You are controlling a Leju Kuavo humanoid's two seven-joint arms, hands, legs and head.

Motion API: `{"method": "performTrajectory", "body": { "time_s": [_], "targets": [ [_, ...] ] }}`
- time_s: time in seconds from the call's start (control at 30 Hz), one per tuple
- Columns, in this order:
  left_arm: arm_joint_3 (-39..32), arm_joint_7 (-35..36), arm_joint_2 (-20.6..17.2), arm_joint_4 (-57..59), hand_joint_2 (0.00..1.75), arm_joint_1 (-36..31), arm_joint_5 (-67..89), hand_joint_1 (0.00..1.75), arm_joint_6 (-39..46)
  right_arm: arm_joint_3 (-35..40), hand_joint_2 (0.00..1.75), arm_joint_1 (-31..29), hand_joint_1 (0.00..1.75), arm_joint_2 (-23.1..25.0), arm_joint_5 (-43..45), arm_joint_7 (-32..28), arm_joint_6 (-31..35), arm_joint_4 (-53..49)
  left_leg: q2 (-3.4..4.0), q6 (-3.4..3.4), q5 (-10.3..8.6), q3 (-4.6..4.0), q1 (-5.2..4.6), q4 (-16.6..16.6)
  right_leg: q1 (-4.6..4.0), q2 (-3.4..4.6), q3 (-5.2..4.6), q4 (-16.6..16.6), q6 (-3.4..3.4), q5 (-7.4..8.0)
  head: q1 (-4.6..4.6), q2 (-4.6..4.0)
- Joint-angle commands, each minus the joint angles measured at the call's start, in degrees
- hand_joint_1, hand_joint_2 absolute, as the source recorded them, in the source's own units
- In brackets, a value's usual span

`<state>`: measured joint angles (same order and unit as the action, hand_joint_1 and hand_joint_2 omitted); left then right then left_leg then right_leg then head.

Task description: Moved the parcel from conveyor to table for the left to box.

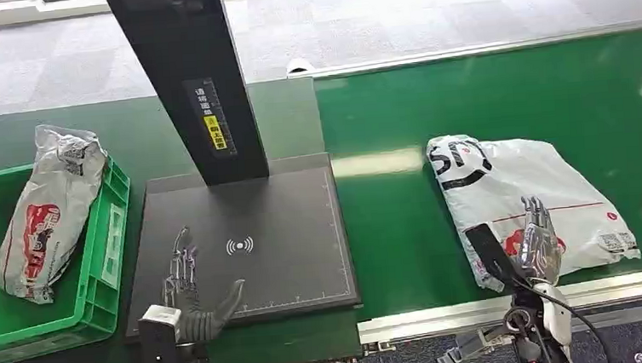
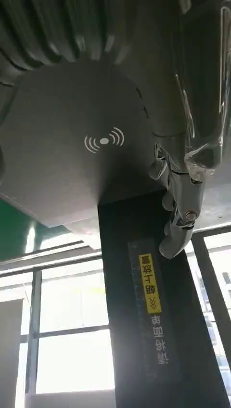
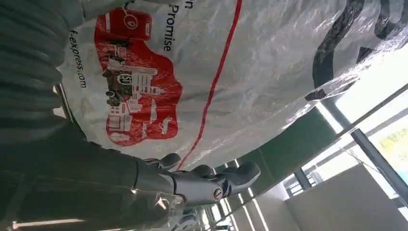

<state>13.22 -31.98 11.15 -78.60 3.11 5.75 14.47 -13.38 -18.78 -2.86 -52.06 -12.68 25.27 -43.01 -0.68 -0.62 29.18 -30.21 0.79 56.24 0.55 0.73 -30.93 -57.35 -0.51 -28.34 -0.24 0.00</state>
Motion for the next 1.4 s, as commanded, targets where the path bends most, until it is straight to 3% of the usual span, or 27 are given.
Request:
{"method": "performTrajectory", "body": {
  "time_s": [0.03, 0.4, 0.9, 0.93, 0.97, 1.2, 1.4],
  "targets": [
    [-0.1, 0.0, -0.9, 1.0, 1.75, 0.2, -1.0, 0.0, 0.4, -7.2, 1.75, -4.4, 0.0, -3.0, 4.7, -2.5, -1.9, 13.9, 0.02, 0.04, -0.08, 0.02, -0.04, -0.1, 0.02, -0.1, 0.03, 0.1, 0.02, 0.06, -0.02, 0.0],
    [-0.8, 1.6, 0.2, 0.3, 1.75, -2.0, -0.2, 0.0, -0.5, -8.7, 1.75, -5.5, 0.0, -4.6, 1.5, 3.3, -8.9, 16.9, 0.03, 0.03, -0.11, -0.13, -0.05, 0.0, 0.03, -0.1, -0.12, 0.0, 0.03, 0.09, 0.0, 0.0],
    [-1.3, 1.6, 0.5, 0.6, 1.75, -1.7, 0.0, 0.0, -0.7, -9.2, 1.75, -6.6, 0.0, -5.4, -0.4, 3.4, -12.2, 19.0, 0.05, 0.02, -0.04, 0.01, -0.03, 0.0, 0.03, -0.03, 0.03, 0.0, 0.01, 0.04, 0.0, 0.0],
    [-1.4, 1.6, 0.5, 0.5, 1.75, -1.7, 0.0, 0.0, -0.6, -9.3, 1.75, -6.6, 1.55, -5.4, -0.4, 2.4, -12.0, 18.7, 0.05, 0.03, -0.08, -0.02, -0.03, 0.0, 0.03, -0.05, 0.0, 0.0, 0.02, 0.07, 0.0, 0.0],
    [-1.4, 1.6, 0.5, 0.5, 1.75, -1.7, 0.0, 0.0, -0.6, -9.3, 1.75, -6.7, 1.75, -5.4, -0.5, 1.9, -12.3, 18.7, 0.07, 0.04, -0.11, -0.04, -0.03, 0.0, 0.02, -0.07, -0.02, 0.0, 0.03, 0.11, -0.02, 0.0],
    [-1.9, 1.5, 0.7, 0.0, 1.75, -1.5, 0.3, 0.0, -0.6, -9.4, 1.75, -7.7, 1.75, -3.7, -2.6, -1.1, -9.1, 14.2, 0.2, 0.04, -0.06, -0.01, -0.04, 0.0, 0.03, 0.08, -0.05, 0.0, 0.0, 0.12, -0.02, 0.0],
    [-3.0, 1.8, 1.3, -0.9, 1.75, -1.4, 1.0, 0.0, -0.5, -7.1, 1.75, -4.8, 1.75, 0.1, -3.1, -3.5, -7.6, -3.5, 0.32, 0.03, -0.07, -0.09, -0.07, 0.0, 0.06, 0.18, -0.19, -0.1, 0.03, 0.14, 0.0, 0.0]
  ]
}}
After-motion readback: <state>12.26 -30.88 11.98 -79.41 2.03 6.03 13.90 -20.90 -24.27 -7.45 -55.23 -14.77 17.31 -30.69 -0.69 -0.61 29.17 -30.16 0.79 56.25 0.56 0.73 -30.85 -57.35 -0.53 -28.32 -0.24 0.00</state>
